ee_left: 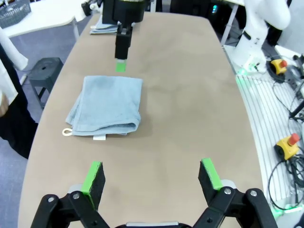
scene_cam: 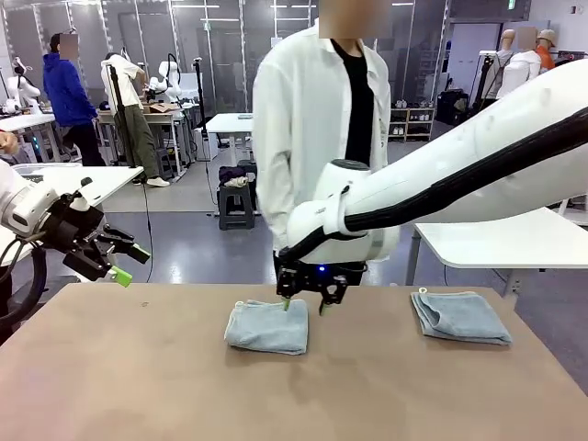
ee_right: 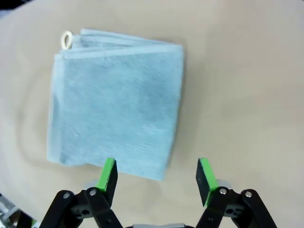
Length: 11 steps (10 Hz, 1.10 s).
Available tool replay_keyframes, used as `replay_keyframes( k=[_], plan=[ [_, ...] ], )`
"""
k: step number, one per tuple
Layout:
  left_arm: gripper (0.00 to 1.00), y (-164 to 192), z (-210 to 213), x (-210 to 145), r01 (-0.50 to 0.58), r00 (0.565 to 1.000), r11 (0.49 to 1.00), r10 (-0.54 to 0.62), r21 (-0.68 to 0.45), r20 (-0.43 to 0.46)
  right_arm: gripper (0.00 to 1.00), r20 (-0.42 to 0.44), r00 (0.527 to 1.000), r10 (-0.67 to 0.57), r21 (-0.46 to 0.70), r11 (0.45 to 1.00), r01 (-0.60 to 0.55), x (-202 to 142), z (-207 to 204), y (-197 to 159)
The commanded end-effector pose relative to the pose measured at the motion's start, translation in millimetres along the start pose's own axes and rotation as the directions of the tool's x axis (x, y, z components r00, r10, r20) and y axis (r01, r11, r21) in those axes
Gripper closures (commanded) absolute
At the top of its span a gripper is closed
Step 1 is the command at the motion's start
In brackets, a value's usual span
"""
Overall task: Fold the towels and place them in the basket.
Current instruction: When a person lays out a Towel with hook on the table, fold it in half twice, then stack the folded Towel with hook on the right side of the table.
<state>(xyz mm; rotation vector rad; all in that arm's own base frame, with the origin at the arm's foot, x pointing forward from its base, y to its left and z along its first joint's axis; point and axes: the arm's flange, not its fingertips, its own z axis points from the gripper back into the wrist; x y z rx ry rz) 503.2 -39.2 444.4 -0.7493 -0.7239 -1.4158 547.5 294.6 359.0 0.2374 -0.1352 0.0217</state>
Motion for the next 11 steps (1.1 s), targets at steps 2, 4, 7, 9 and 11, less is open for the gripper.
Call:
replay_keyframes(
  k=[2,4,7,9,11],
  plan=[
    [0.0,-0.5,0.7,0.8,0.003,1.0,1.0,-0.003,0.001,0.0,0.16,-0.01,1.0,0.008,0.073,0.997,-0.007,-10.7,8.3,-19.3],
    [0.0,-0.5,0.7,0.8,0.003,1.0,1.0,-0.003,0.001,0.0,0.16,-0.009,1.0,0.001,0.024,1.0,0.0,-3.1,5.9,-16.6],
    [0.0,-0.5,0.7,0.8,0.003,1.0,1.0,-0.003,0.001,0.0,0.16,-0.009,1.0,0.001,0.024,1.0,0.0,-3.1,5.9,-16.6],
    [0.0,-0.5,0.7,0.8,0.003,1.0,1.0,-0.003,0.001,0.0,0.16,-0.009,1.0,0.001,0.024,1.0,0.0,-3.1,5.9,-16.6],
    [0.0,-0.5,0.7,0.8,0.003,1.0,1.0,-0.003,0.001,0.0,0.16,-0.009,1.0,0.001,0.024,1.0,0.0,-3.1,5.9,-16.6]
  ],
)
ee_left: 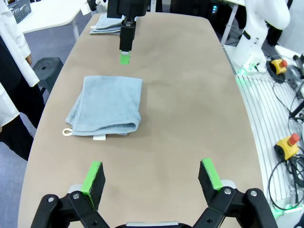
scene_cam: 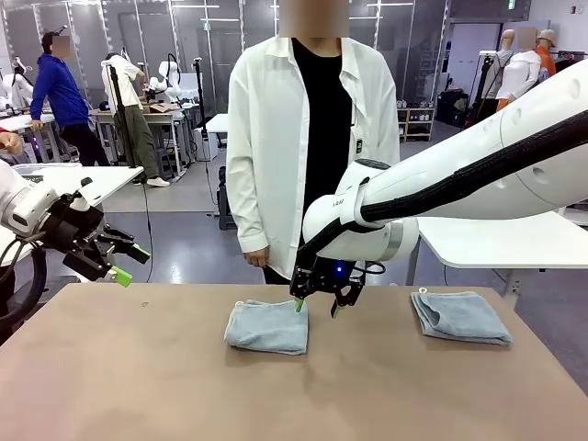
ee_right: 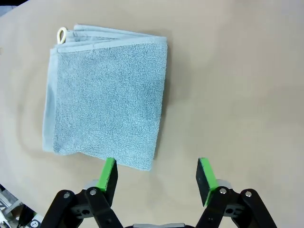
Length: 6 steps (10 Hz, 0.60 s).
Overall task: Fold the towels and place them in the basket.
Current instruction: Stack the folded Towel with hook on the right side of the table.
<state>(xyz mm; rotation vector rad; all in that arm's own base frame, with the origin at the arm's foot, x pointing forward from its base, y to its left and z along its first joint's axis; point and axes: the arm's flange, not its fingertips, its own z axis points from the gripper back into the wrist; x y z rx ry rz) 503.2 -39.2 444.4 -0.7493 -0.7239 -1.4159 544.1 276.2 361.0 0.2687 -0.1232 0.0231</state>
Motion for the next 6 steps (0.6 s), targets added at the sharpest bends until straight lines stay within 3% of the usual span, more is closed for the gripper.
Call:
replay_keyframes(
  k=[1,4,6],
  plan=[
    [0.0,-0.5,0.7,0.8,0.003,1.0,1.0,-0.003,0.001,0.0,0.16,0.002,1.0,0.003,-0.007,1.0,-0.003,0.1,-0.9,0.6],
    [0.0,-0.5,0.7,0.8,0.003,1.0,1.0,-0.003,0.001,0.0,0.16,0.0,1.0,0.0,0.0,1.0,0.0,0.0,0.0,0.0],
    [0.0,-0.5,0.7,0.8,0.003,1.0,1.0,-0.003,0.001,0.0,0.16,0.042,0.999,-0.004,0.058,0.998,0.002,1.6,-14.4,6.4]
  ],
)
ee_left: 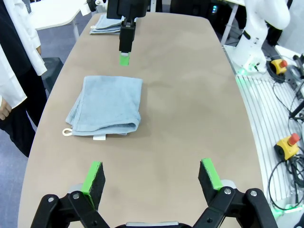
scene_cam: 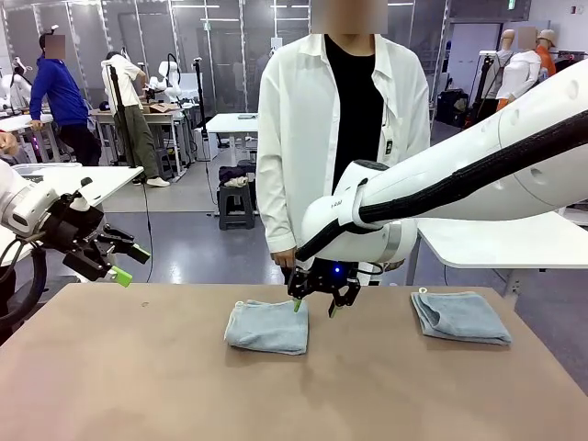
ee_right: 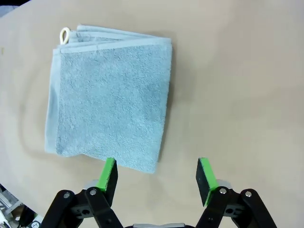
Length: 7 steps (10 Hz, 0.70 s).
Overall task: Fold the towels and place them in the basket.
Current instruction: Stack the folded Towel with hook on the right side of the table.
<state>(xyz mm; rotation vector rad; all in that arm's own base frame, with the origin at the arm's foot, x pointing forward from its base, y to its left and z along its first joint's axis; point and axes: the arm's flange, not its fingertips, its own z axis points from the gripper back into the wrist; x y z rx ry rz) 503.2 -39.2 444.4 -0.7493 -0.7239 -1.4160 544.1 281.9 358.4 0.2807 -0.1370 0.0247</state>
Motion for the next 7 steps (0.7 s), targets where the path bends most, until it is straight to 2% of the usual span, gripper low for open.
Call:
replay_keyframes(
  k=[1,3,7],
  plan=[
    [0.0,-0.5,0.7,0.8,0.003,1.0,1.0,-0.003,0.001,0.0,0.16,0.04,0.998,-0.041,0.074,0.997,0.038,6.3,-18.7,2.6],
    [0.0,-0.5,0.7,0.8,0.003,1.0,1.0,-0.003,0.001,0.0,0.16,0.07,0.993,-0.098,0.042,0.995,0.095,13.3,-39.7,5.0],
    [0.0,-0.5,0.7,0.8,0.003,1.0,1.0,-0.003,0.001,0.0,0.16,0.04,0.986,-0.162,0.024,0.987,0.161,17.1,-58.2,7.3]
  ],
)
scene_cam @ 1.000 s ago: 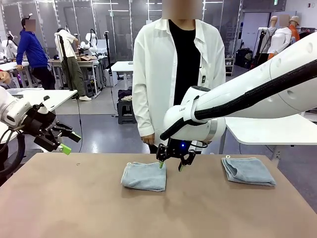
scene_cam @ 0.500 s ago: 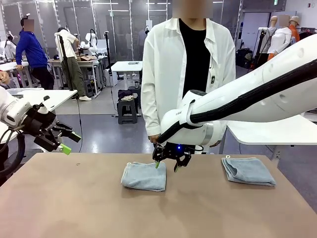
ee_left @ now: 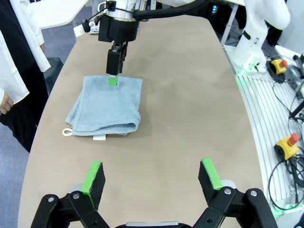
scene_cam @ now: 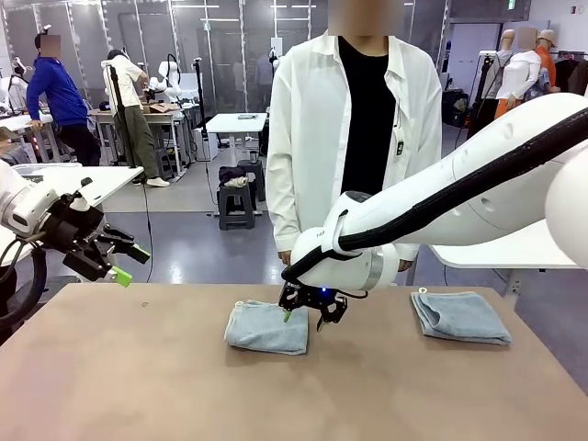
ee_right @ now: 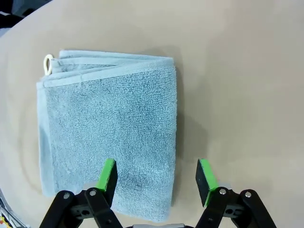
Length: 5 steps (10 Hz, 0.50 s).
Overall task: Fold the towels and place them in the basket.
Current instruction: Stack the folded Towel with hook on the right side of the table.
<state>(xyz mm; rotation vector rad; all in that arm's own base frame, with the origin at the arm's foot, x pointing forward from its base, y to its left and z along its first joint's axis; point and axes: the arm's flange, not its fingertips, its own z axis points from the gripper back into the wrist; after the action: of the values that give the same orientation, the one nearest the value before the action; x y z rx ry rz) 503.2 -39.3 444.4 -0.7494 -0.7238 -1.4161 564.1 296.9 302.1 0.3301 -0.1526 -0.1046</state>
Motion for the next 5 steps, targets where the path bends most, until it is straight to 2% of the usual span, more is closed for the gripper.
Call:
replay_keyframes(
  k=[1,5],
  plan=[
    [0.0,-0.4,0.8,0.7,0.003,1.0,1.0,-0.003,0.001,0.0,0.16,-0.002,0.999,-0.039,-0.03,0.999,0.039,4.6,0.9,10.4],
    [0.0,-0.4,0.8,0.7,0.003,1.0,1.0,-0.003,0.001,0.0,0.16,-0.028,0.999,-0.046,-0.031,0.998,0.045,7.3,-10.6,11.8]
  ],
)
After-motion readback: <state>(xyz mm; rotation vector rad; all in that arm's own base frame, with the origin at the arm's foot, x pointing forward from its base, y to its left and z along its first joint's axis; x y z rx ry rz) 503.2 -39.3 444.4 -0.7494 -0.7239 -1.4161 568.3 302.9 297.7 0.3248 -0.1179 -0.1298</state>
